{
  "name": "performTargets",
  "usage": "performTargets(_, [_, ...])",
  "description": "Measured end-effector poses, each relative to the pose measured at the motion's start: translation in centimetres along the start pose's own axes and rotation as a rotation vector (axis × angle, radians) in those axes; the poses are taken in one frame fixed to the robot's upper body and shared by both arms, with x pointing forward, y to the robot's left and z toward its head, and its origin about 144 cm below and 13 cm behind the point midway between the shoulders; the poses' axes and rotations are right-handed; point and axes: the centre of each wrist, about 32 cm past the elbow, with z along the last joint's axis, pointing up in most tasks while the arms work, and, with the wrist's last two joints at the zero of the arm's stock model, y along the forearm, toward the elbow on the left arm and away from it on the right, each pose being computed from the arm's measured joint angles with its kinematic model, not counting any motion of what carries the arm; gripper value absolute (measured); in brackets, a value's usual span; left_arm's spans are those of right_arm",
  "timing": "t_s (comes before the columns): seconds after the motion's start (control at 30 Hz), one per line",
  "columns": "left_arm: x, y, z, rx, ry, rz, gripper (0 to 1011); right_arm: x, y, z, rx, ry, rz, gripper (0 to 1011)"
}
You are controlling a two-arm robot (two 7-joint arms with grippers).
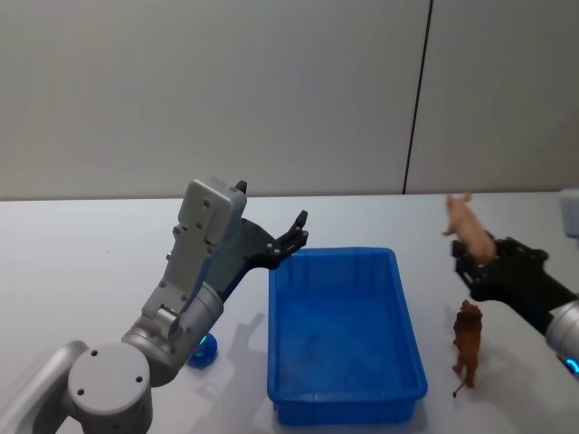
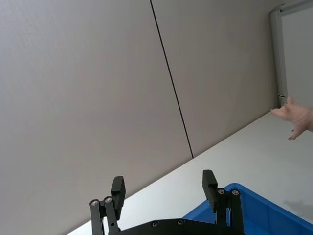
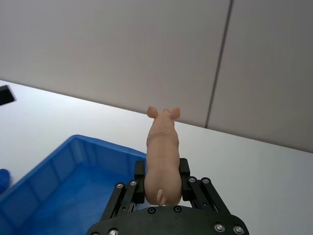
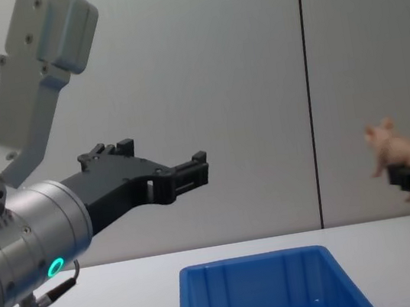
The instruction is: Pick up the two dolls from the table and place them into the box.
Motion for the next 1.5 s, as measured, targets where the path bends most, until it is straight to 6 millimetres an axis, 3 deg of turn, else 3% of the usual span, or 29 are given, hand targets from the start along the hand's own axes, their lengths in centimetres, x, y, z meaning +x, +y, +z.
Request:
performTargets(0.37, [0.0,0.0,0.0,0.0,0.0,0.0,1001,-1.3,2.1,0.6,-0.021,0.007,0.179,380])
performTargets(0.9, [0.0,0.0,0.0,0.0,0.0,0.0,1001,-3.2,4.7,-0.5,-0.154,0.01,0.303,381])
performTargets(1.23, [0.0,0.0,0.0,0.0,0.0,0.0,1001,-3.6,5.3,-1.1,-0.192,0.011,0.314,654])
performTargets(1.5, [0.0,0.0,0.0,0.0,0.0,0.0,1001,-3.7,5.3,-1.1,-0.167,0.021,0.32,934])
